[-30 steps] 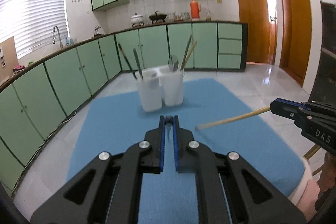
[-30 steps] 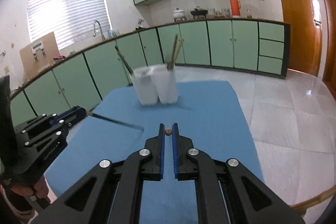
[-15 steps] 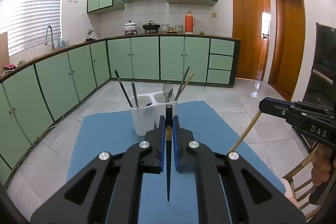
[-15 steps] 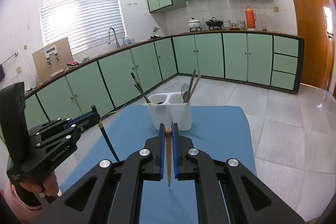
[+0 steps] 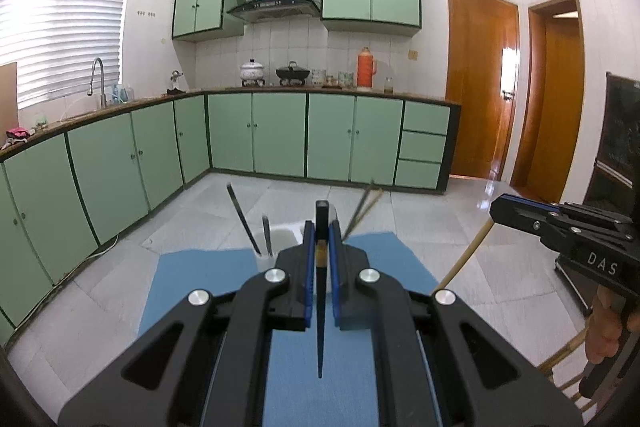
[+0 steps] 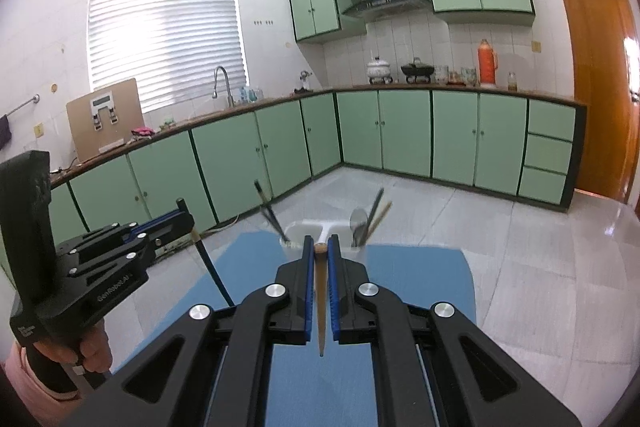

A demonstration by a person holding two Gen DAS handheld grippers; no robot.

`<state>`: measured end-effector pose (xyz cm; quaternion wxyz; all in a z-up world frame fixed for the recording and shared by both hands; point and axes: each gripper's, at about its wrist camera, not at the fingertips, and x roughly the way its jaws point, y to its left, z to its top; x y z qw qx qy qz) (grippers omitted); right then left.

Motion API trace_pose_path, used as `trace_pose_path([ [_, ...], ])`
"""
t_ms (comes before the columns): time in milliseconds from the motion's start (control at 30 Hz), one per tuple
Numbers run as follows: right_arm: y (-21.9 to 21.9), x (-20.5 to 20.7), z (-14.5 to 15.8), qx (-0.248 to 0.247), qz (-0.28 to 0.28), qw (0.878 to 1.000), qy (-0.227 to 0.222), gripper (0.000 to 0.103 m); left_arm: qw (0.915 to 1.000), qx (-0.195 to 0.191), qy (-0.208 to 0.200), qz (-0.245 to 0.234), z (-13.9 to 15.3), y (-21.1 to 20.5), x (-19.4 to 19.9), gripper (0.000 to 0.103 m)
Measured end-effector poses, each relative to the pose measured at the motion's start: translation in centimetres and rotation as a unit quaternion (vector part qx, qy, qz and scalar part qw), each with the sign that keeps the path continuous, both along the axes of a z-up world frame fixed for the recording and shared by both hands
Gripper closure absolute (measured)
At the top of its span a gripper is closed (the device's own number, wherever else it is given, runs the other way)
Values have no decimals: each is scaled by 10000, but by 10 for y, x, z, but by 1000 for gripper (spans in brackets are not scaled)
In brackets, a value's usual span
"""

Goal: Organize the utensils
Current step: 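Lift both chopsticks and carry them over the white caddy, then lower both chopsticks into the caddy and open both grippers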

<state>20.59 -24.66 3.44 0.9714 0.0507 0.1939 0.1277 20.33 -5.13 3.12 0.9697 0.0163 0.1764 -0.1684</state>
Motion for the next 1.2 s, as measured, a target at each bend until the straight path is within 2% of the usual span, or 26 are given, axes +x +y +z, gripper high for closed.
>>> trace_pose_path([
  [367,7,61,46,-92,-80,9991,-406,96,9973,-244,-679,156,60,-10,52,97],
  [633,10,118,60,-201,-189,9985,-481,96,9944,-340,-938,335,79,-20,106,97],
  [867,16,165,40,-350,-301,9985,-292,96,9942,-318,-882,526,62,-25,155,97],
  [1200,26,204,-11,-321,-207,9991,188,96,9973,-63,-230,688,4,-24,212,97],
])
